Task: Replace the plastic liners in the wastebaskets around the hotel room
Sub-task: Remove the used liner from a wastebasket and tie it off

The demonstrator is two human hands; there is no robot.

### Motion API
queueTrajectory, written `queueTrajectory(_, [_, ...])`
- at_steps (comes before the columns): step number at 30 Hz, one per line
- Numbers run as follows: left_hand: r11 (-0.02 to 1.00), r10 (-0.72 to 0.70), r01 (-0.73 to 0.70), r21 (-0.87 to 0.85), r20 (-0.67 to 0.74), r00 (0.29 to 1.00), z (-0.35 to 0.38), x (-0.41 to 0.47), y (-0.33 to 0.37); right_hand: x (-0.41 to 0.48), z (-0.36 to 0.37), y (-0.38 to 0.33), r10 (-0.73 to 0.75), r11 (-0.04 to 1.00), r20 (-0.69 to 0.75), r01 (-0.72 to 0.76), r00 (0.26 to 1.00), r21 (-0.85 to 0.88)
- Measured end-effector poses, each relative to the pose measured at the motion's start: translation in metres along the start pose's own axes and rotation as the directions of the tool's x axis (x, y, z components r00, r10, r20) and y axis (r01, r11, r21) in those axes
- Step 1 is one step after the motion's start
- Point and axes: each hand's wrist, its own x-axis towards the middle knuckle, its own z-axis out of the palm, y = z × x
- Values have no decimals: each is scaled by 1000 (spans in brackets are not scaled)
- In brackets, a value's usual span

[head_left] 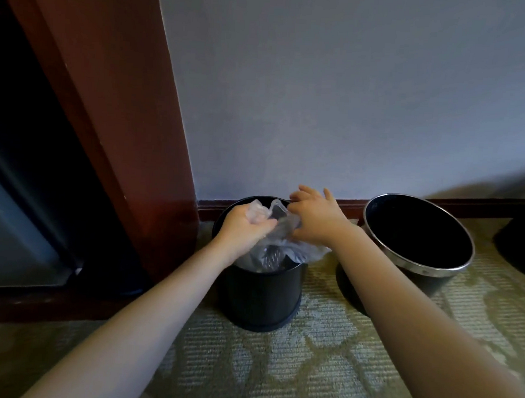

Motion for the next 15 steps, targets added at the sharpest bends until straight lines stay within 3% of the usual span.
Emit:
queueTrajectory(7, [986,-154,132,-97,-272,950,-28,21,-29,-17,14,21,164,983,-42,-160,986,87])
queueTrajectory(10, [981,-173,194,25,-352,920,-27,29,-38,-25,21,23,218,913,-103,-166,971,373])
queueTrajectory(12, [951,-139,230,207,-379,915,-24,32,-39,-26,20,20,323,671,-81,-168,943,722])
queueTrajectory(13, [925,-117,235,298,-365,923,-23,32,-39,-26,20,18,376,480,-48,-151,925,864])
queueTrajectory(15, [874,-91,227,429,-315,945,-18,31,-41,-22,21,12,441,119,1,-60,898,991])
